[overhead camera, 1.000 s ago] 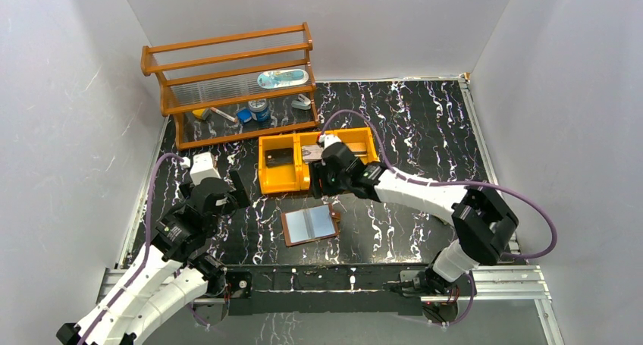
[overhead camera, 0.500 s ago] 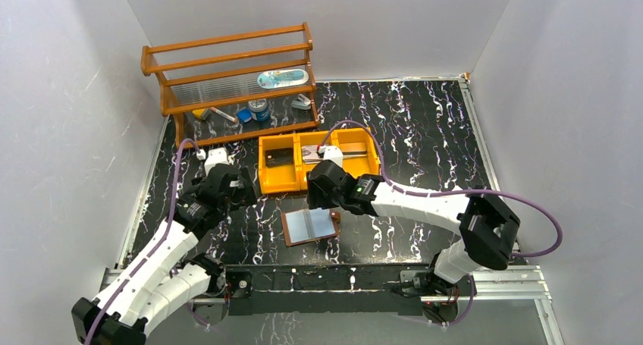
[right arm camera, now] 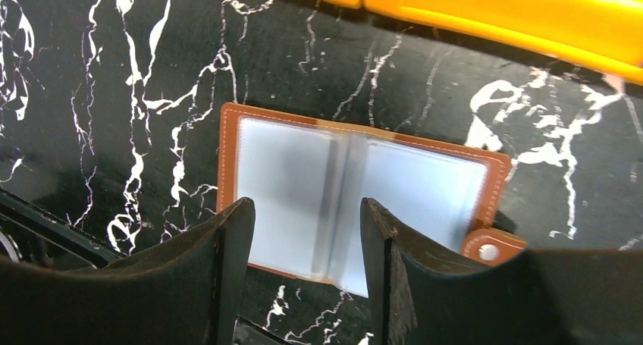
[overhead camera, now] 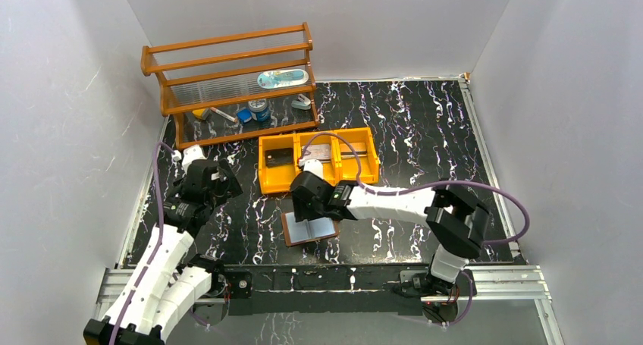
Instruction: Take the credit cards out of the card holder
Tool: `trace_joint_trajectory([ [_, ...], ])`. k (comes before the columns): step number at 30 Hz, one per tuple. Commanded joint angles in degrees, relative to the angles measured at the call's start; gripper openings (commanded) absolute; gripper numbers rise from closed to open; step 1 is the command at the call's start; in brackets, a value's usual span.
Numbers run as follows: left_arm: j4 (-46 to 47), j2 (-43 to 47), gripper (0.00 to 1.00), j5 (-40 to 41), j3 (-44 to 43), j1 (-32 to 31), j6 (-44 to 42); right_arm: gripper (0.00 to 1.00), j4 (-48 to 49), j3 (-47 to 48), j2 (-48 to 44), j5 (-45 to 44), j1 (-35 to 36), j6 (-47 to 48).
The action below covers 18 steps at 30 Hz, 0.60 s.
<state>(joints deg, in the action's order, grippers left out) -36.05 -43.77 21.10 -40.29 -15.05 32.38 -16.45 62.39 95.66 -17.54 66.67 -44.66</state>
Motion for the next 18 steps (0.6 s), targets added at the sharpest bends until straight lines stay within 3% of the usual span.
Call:
trace_joint_trajectory([
  [1,-0.1,3.5,0.98,2.3,-0.6,0.4,0.4,0.63,-0.4,5.7,3.1,0.6,1.5,1.2],
  [18,0.2,4.0,0.98,1.0,-0.4,0.4,-0.2,0.69,-10.3,14.0,15.4,-2.0,4.9,0.6],
])
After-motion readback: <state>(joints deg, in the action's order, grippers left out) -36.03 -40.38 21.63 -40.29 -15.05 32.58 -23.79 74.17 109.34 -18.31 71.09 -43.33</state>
